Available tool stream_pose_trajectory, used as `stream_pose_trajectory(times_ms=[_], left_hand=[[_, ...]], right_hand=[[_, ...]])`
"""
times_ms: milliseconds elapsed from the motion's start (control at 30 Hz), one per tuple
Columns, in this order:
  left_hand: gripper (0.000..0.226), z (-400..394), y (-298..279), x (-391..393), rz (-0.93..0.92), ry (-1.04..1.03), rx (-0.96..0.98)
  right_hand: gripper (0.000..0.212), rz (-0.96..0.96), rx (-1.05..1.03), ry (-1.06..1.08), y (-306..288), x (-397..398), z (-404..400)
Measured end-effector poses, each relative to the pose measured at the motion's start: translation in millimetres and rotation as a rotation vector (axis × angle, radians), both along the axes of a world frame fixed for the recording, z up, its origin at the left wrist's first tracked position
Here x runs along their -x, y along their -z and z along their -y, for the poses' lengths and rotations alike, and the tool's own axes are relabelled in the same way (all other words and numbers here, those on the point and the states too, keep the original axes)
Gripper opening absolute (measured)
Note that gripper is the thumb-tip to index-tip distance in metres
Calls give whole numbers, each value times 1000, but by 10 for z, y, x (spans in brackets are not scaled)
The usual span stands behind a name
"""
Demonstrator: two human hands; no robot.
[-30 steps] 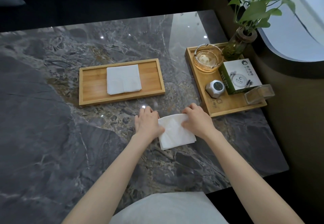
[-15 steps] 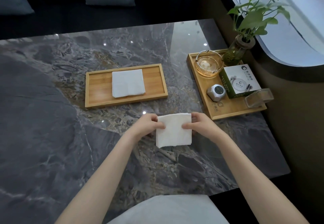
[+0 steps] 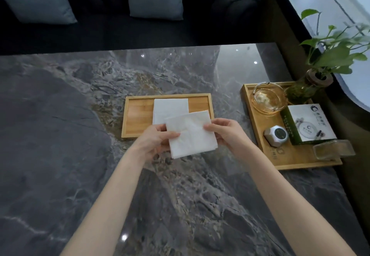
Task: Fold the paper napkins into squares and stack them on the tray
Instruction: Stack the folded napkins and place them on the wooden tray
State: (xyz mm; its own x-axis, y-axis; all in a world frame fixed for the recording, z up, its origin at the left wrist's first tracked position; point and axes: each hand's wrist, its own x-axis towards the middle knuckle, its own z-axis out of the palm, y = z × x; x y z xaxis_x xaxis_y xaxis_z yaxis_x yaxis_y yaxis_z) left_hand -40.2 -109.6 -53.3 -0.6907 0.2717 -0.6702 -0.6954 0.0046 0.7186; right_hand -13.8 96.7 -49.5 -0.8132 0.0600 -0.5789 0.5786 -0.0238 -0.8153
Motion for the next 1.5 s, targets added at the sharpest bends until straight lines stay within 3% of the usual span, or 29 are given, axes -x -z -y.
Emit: stream_pose_trajectory(times_ms=[267,600,833,1100,1167,1267,1367,1500], left_hand=[[24,172,131,553,-202,-220,207],[17,238,431,772,-350,-148,515],[20,206,463,756,-412,-126,631],[27,163,478,686,-439,-279,693],[23,154,475,619,-515,-299,734],[25,148,504,492,-865,-179,930],[37,100,581,397,-1152,166,1043],[46,27,704,305,-1107,445,1136]], right_hand=[[8,-47,-43,16,134,610,342],[6,-93,-274,0,438,844,530],[7,-125,-395,-23,483,846,566],[9,-194,-558,-27,516,817,573],[14,-245,-606,28,517,766,586],[19,-517,-832,45,526,641,617],[30,-731,-1027,-127,586,531,700],[42,-710,-1182,-470,734,421,806]])
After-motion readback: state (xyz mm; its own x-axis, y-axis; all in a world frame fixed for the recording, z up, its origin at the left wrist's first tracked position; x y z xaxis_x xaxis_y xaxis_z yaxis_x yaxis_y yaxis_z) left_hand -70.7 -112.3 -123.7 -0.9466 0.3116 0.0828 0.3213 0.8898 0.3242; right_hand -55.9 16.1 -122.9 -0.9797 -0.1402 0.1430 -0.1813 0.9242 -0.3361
